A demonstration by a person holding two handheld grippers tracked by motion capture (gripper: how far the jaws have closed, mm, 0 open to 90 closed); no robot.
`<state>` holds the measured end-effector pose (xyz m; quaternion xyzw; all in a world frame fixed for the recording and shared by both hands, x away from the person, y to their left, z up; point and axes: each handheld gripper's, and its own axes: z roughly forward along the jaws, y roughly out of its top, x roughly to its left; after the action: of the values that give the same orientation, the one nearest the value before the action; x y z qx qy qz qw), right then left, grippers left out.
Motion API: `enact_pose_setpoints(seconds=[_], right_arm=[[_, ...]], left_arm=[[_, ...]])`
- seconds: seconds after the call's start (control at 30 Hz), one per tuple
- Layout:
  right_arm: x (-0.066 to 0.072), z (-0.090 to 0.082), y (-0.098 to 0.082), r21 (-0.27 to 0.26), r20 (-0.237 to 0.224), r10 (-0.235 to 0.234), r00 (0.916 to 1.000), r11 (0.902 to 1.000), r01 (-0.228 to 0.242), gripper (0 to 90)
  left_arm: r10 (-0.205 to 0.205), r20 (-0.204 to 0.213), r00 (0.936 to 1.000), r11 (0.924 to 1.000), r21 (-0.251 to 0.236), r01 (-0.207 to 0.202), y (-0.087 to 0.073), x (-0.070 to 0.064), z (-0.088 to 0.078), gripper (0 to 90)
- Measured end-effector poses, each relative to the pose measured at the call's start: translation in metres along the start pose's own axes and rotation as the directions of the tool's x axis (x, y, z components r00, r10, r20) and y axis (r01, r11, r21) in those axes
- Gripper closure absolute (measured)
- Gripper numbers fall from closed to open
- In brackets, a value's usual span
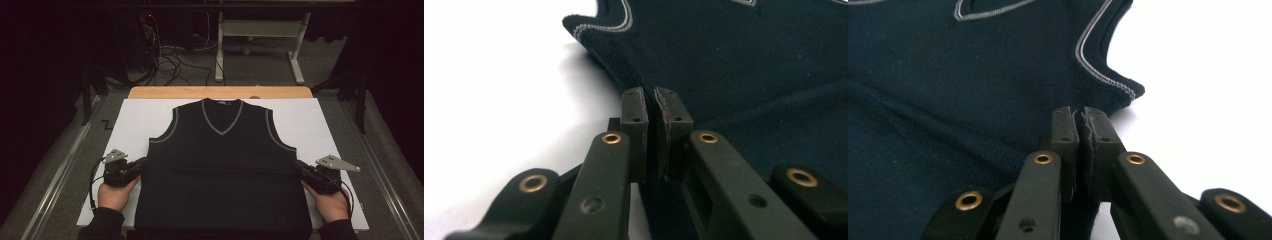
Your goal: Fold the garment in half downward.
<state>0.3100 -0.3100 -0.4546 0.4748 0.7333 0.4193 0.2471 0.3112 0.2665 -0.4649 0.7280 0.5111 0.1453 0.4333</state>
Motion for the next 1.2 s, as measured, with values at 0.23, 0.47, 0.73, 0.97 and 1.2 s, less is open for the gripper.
enact_pose_setpoints(seconds=[0.23,0.47,0.73,0.97,1.2], right_arm=[[0.004,-0.015,-0.001,-0.033,-0.017,-0.001,0.9998,0.9995,0.000,86.0],[0.010,-0.032,-0.007,-0.049,-0.032,-0.024,0.9992,0.9985,0.022,86.0],[0.015,-0.045,-0.019,-0.034,-0.049,-0.048,0.9977,0.9984,0.046,86.0],[0.023,-0.060,-0.034,-0.009,-0.058,-0.091,0.9942,0.9959,0.090,86.0],[0.028,-0.072,-0.048,0.014,-0.065,-0.113,0.9914,0.9933,0.114,86.0]], left_arm=[[0.009,0.014,0.9999,0.9998,-0.017,-0.009,-0.004,-0.005,-0.018,80.3],[0.044,0.013,0.9989,0.9989,-0.018,-0.044,-0.008,-0.014,-0.028,80.6],[0.065,0.028,0.9975,0.9978,0.012,-0.065,-0.025,-0.022,-0.043,80.5],[0.098,0.038,0.9945,0.9943,0.039,-0.099,-0.038,-0.029,-0.055,80.4],[0.123,0.052,0.9910,0.9898,0.067,-0.126,-0.055,-0.038,-0.068,80.3]])
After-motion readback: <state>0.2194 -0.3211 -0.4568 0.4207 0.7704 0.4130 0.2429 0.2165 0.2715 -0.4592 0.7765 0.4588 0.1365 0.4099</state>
